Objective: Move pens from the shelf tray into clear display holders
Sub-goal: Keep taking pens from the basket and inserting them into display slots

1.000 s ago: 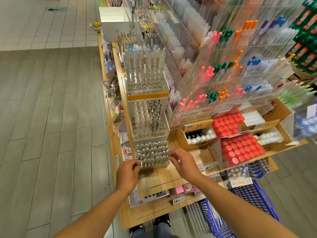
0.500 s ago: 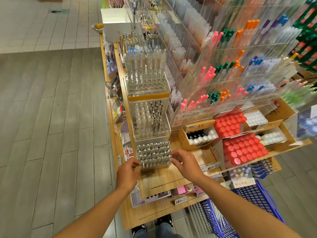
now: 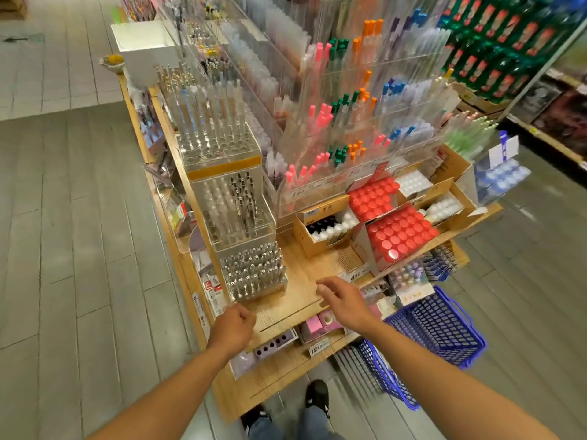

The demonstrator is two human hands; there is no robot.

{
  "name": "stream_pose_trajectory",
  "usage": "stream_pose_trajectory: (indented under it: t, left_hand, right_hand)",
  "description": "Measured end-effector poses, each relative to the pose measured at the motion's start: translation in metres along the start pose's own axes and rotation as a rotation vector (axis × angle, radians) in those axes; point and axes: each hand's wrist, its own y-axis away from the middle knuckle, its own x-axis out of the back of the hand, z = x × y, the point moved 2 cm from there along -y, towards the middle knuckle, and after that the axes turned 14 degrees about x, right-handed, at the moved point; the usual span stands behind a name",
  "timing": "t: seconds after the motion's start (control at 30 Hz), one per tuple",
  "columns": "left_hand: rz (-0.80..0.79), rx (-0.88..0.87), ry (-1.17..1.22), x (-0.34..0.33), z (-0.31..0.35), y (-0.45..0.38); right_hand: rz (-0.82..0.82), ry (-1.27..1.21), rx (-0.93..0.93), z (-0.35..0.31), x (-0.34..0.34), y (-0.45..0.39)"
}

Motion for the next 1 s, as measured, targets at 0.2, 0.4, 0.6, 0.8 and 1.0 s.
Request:
stream_pose_trajectory:
  t: [0.2,0.4,0.6,0.8,1.0]
  left_hand:
    - [-0.22,-0.025,0.216,-0.045,0.033,0.029]
    - [-0.341,0.052,0.328,-0.118,0.07,0.056]
    - [-0.403,0.094,0.349,-0.217,0.092,0.107]
    - [-0.384,0.109,0.36,-0.302,0.108,0.154]
    - [-0.396,0.16,0.357,-0.368,0.116,0.148]
  right_hand:
    - [0.132,-0.158,-0.141,0.022,0.04,0.061]
    - [0.313,-0.383,-0.267,0.06,0.089,0.137]
    - [0.352,-0.383,-0.356,0.131,0.148,0.218]
    - [0.276,-0.311,-0.394,0.2,0.2,0.274]
    - [0.163,-0.182,-0.468,0.264,0.213,0.272]
